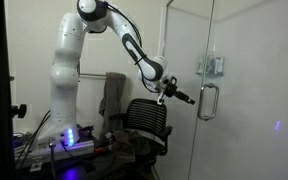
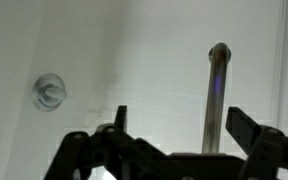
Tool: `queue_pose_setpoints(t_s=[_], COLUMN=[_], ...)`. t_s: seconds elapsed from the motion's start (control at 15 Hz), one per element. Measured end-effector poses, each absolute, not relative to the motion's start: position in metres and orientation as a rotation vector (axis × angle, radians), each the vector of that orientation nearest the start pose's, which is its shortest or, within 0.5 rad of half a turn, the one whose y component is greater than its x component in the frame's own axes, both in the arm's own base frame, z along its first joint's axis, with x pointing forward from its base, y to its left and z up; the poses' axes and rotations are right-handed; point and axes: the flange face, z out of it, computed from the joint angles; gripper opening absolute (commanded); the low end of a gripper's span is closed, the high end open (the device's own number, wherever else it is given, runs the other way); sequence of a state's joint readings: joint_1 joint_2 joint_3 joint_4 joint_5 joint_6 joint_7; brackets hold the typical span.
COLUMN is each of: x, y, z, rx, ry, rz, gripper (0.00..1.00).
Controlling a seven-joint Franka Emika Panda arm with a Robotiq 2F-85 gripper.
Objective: Pull the glass door open
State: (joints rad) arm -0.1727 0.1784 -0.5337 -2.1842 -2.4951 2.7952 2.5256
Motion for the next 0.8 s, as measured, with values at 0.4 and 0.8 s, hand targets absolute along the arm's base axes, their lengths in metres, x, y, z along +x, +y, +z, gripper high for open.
queue_pose_setpoints(t_s=[0.4,0.8], x=[0.468,0.472], y=[-0.345,-0.342], z=[0.290,0.284], rx=[1.961,1.966], ry=[-0.968,-0.963], rz=[1.211,1.208], gripper=[1.00,1.00])
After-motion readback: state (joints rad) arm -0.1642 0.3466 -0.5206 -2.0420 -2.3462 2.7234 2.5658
